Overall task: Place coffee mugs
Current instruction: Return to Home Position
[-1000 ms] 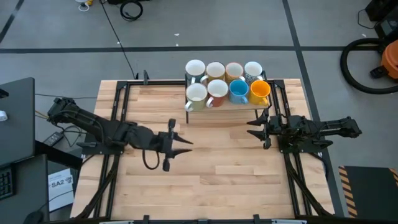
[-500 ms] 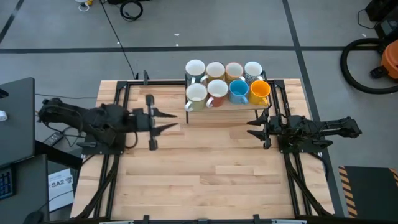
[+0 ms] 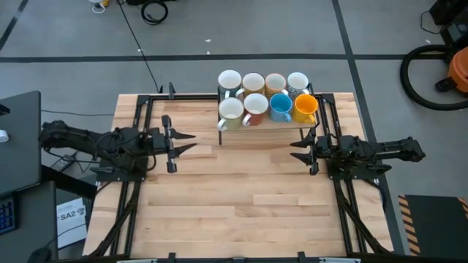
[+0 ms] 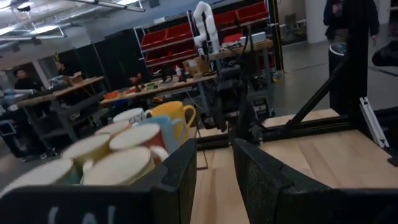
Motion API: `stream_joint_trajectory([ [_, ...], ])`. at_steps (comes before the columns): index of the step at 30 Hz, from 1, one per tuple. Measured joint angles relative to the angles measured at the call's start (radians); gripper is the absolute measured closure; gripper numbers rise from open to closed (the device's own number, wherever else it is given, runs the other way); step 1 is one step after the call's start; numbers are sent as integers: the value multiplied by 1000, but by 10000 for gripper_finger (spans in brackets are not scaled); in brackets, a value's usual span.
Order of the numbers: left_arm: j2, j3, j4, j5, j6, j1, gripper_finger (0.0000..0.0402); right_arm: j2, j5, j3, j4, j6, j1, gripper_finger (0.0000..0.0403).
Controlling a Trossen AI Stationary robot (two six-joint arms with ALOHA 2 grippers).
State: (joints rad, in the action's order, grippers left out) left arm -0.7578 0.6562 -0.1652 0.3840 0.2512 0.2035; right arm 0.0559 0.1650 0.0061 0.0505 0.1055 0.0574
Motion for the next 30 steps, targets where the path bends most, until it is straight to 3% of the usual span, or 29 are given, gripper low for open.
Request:
stream_joint_trajectory([
  [13, 199, -311, -229, 0, -46, 0, 288, 0, 0, 0, 0, 0, 0, 211],
  [30, 317, -515, -337, 8, -89, 0, 288, 0, 0, 0, 0, 0, 0, 211],
])
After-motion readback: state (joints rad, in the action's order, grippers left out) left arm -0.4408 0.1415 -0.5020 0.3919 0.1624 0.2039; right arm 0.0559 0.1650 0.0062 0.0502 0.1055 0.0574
